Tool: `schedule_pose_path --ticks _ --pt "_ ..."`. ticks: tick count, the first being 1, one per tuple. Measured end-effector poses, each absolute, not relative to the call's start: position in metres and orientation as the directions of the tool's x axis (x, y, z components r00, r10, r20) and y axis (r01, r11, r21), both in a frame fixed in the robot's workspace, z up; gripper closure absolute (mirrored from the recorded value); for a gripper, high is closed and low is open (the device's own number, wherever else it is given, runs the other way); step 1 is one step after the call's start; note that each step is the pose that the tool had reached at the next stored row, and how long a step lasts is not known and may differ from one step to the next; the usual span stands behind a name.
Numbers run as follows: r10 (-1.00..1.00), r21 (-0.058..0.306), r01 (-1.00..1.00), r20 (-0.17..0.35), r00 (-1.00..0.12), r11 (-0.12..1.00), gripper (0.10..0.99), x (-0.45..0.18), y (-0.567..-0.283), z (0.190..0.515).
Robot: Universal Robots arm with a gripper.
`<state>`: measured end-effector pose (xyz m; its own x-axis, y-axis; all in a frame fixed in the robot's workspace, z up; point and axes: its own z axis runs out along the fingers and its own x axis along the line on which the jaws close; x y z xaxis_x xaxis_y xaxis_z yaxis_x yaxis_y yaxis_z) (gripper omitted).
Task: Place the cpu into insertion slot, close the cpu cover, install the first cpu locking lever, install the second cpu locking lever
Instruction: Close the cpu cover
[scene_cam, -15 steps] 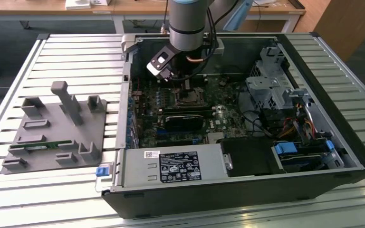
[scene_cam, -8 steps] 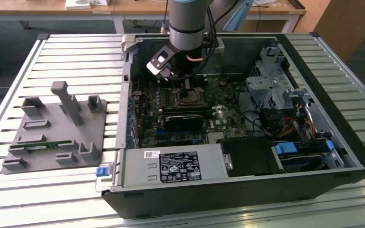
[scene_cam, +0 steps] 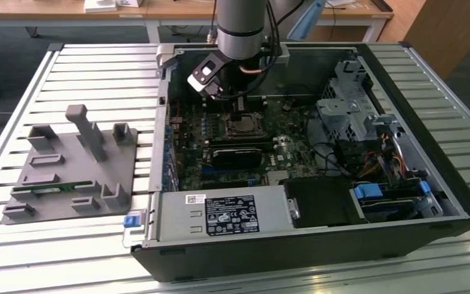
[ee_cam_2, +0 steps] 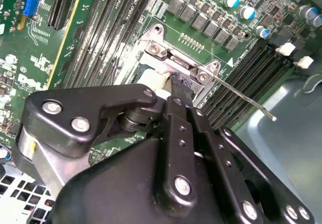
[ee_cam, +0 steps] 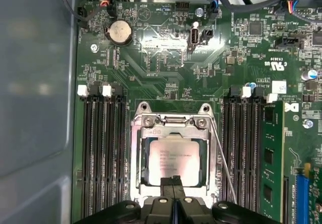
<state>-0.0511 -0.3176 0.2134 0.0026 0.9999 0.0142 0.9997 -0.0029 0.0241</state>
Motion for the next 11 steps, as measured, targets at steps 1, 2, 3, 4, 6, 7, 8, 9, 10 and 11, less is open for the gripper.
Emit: schedule_pose_path --ticks 1,2,3,4,6,7,8,9,10,11 --pt "1.000 0.024 1.000 0.014 0.003 -0.003 0.980 -0.051 -0.318 0.213" --pt "1.000 0.024 1.000 0.014 0.002 -0.003 0.980 -0.051 -0.318 0.213" --pt "1.000 0.024 1.000 0.014 0.003 -0.003 0.980 -0.050 -0.318 0.213" --pt "1.000 0.024 1.000 0.014 0.003 -0.003 0.980 -0.049 -0.318 0.214" --pt "1.000 0.024 1.000 0.014 0.003 -0.003 0.980 -0.047 -0.318 0.214" --pt "1.000 0.024 1.000 0.014 0.003 -0.003 0.980 -0.046 -0.318 0.214" --pt "1.000 0.024 1.000 0.014 0.003 -0.003 0.980 -0.044 -0.318 0.214" --pt "1.000 0.024 1.000 0.014 0.003 -0.003 0.980 -0.043 -0.318 0.214" --pt "1.000 0.024 1.000 0.014 0.003 -0.003 0.980 -0.042 -0.318 0.214" --pt "1.000 0.024 1.000 0.014 0.003 -0.003 0.980 -0.040 -0.318 0.214"
